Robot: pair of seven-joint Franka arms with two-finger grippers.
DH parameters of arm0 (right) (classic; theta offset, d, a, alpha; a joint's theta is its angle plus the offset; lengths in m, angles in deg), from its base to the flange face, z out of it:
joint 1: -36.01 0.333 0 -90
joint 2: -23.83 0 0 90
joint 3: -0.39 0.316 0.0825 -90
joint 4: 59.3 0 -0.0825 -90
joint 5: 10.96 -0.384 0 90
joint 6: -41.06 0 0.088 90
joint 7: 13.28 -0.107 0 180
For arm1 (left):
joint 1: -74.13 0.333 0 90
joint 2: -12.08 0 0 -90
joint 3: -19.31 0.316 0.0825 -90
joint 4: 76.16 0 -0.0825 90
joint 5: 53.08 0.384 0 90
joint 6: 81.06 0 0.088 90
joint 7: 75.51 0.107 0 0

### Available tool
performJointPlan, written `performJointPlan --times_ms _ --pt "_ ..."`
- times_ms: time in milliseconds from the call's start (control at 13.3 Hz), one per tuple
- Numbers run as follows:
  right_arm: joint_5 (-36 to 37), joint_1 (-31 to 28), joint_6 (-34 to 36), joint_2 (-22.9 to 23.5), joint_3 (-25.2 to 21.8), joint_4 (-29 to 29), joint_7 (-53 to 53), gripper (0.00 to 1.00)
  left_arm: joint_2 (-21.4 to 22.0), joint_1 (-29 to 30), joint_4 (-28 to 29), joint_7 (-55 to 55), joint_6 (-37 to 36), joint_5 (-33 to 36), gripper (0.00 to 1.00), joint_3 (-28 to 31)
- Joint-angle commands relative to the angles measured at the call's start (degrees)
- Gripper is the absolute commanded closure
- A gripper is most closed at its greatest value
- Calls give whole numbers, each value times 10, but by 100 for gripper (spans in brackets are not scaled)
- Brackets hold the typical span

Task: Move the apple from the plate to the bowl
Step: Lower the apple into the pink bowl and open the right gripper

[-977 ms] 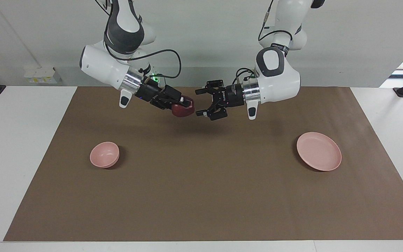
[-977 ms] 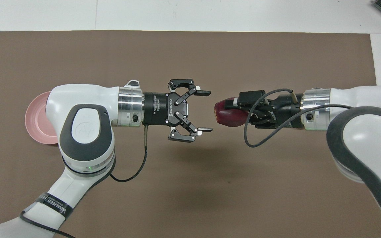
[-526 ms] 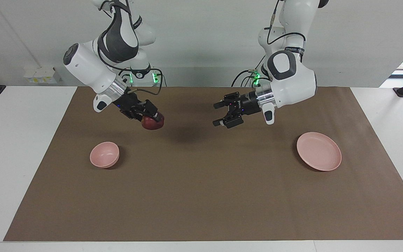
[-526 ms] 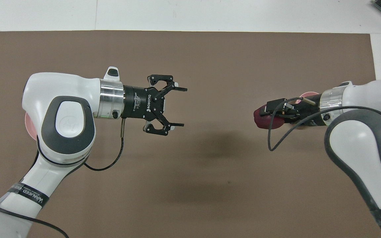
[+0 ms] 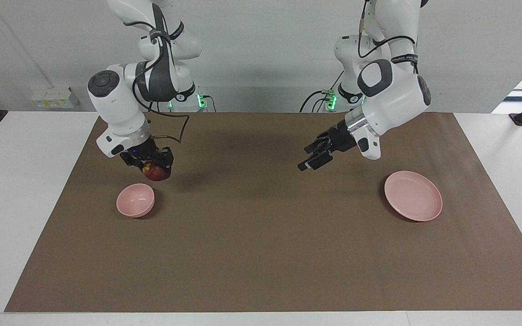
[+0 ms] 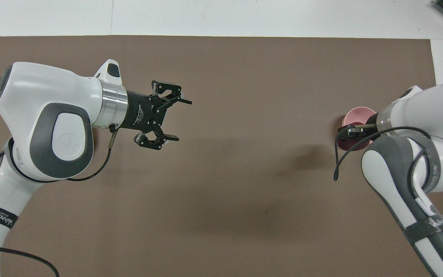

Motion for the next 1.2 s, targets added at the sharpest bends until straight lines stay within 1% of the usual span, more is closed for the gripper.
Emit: performJointPlan --times_ms 0,150,301,451,526,601,676,751,827,902,977,1052,1127 --pt "80 -25 -49 41 5 -16 14 100 5 3 -10 27 -8 71 0 0" --pt "129 -31 -66 70 4 -33 12 100 1 4 -22 47 -4 87 0 0" --pt "135 -39 -77 95 4 -49 12 100 1 23 -22 91 -4 118 0 0" --pt "134 -41 -82 96 5 -45 8 100 4 40 -22 137 -14 140 0 0" --pt "134 -41 -83 101 5 -45 7 100 8 48 -22 147 -24 162 0 0" --pt "133 -43 -94 111 5 -46 6 100 11 47 -27 152 -36 191 0 11" --pt "129 -43 -100 115 5 -46 3 100 16 37 -33 172 -55 214 0 37" --pt "129 -42 -102 122 5 -46 -10 100 19 37 -39 210 -74 220 0 54" --pt "128 -42 -104 132 5 -46 -16 97 19 38 -51 257 -95 222 0 74" --pt "126 -42 -104 134 5 -46 -16 85 19 37 -62 301 -117 229 0 98" --pt "125 -43 -105 134 5 -46 -15 74 19 37 -67 348 -127 240 0 106" --pt "124 -43 -104 134 6 -45 -15 55 21 37 -68 394 -131 258 0 118" --pt "123 -43 -103 134 5 -45 -15 30 26 34 -70 424 -134 277 0 137"
